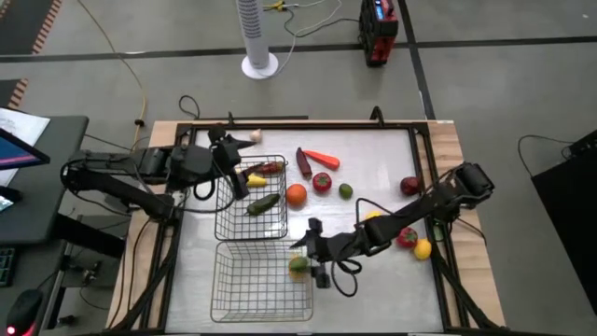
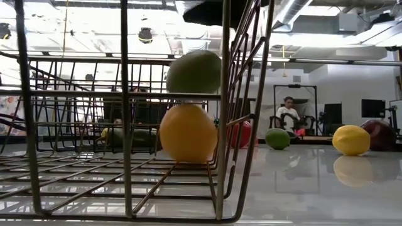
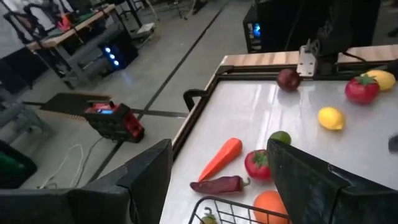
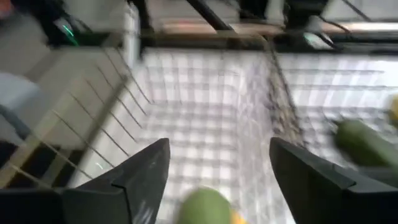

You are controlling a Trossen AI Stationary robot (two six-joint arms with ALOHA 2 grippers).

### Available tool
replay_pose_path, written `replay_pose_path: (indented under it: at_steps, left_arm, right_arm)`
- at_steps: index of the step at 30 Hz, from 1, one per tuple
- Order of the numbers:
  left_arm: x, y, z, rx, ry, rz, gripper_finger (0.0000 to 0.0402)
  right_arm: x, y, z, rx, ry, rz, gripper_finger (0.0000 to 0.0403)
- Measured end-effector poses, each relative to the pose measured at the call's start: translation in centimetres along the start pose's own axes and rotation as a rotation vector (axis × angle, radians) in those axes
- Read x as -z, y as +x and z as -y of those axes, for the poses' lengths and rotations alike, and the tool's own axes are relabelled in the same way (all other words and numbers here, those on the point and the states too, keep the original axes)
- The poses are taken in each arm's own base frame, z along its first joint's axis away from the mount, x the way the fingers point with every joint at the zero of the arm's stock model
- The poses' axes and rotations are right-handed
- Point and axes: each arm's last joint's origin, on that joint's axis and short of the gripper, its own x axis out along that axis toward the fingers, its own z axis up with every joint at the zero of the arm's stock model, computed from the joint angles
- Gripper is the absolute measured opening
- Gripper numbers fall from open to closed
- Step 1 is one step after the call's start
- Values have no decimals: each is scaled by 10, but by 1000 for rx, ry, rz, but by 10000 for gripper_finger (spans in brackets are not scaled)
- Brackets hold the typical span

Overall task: Sort produce into baskets
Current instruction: Put the green lemon into the gold wire basket

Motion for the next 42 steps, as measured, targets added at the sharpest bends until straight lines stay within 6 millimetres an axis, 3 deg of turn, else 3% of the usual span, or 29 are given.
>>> replay_pose_path:
  at_steps: [4,6,16,22,28,37,42]
  left_arm:
    - [1,4,-5,38,-19,-8,249]
    - [2,5,-6,50,-18,-18,249]
    - [3,4,-6,52,-6,-32,249]
    - [3,3,-6,52,-9,-28,249]
    - [3,3,-6,52,-9,-31,249]
    - [4,4,-7,49,-7,-34,249]
    - [4,4,-7,49,-8,-34,250]
  right_arm:
    - [-6,-28,19,272,-68,-103,318]
    - [1,-40,32,409,-68,-149,318]
    - [86,-71,99,617,148,-257,315]
    - [115,-76,129,650,213,-314,314]
    - [125,-77,148,628,247,-304,314]
    - [147,-83,162,638,287,-318,311]
    - [159,-80,162,607,293,-383,275]
